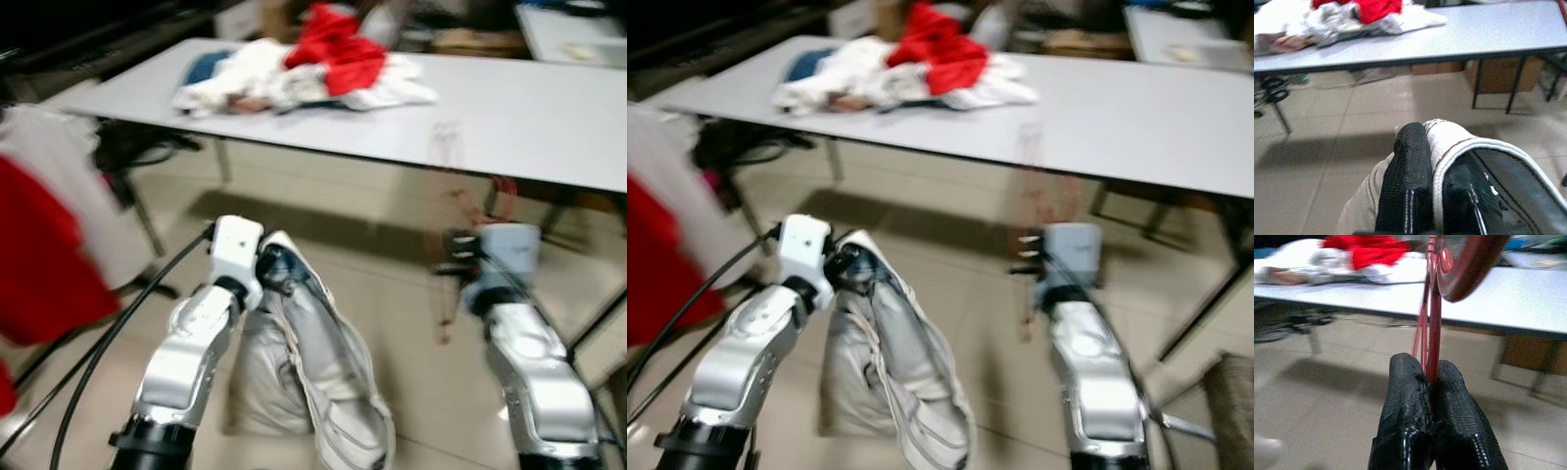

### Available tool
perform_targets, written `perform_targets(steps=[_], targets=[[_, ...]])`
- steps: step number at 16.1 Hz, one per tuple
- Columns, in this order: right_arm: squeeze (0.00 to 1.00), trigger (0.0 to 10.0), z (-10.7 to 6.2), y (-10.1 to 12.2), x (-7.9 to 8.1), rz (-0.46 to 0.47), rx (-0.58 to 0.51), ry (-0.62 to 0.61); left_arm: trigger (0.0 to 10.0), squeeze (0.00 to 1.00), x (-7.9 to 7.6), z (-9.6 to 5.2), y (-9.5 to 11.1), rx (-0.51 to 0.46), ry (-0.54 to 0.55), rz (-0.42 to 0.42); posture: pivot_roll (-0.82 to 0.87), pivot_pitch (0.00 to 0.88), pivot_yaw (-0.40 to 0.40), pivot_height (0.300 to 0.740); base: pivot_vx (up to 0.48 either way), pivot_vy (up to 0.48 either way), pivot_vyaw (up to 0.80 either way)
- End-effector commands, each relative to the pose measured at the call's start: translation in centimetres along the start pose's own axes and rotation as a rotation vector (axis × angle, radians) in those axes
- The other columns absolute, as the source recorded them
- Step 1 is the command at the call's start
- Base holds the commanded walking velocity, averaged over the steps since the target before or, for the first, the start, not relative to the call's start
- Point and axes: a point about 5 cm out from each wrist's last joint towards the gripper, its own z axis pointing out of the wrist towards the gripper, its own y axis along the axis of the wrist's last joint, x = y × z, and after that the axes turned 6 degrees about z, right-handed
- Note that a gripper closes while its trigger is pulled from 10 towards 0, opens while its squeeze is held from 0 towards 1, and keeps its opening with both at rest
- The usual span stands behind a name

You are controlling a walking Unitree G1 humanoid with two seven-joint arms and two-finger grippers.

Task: Hang hanger

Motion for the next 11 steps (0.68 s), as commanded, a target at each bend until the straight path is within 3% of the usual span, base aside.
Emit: perform_targets(steps=[1,5,8,11], targets=[[0.0,10.0,0.1,0.31,1.01,0.014,-0.024,0.032,10.0,0.0,0.94,-0.09,1.1,-0.052,0.03,0.017,-0.1,0.0,0.04,0.74,0.281,0.0,-0.8],[0.0,10.0,0.14,0.48,0.79,-0.041,-0.071,-0.033,10.0,0.0,0.85,-0.13,1.04,-0.055,0.031,0.017,-0.1,0.0,0.031,0.74,0.28,0.0,-0.8],[0.0,10.0,0.23,0.95,0.76,-0.025,-0.094,-0.033,10.0,0.0,0.84,-0.1,1.08,-0.062,0.033,0.012,-0.11,0.0,0.03,0.74,0.277,0.0,-0.79],[0.0,10.0,0.29,0.92,0.68,0.062,-0.033,0.027,10.0,0.0,0.73,-0.02,1.21,-0.071,0.03,0.004,-0.11,0.0,0.029,0.74,0.28,0.0,-0.14]])
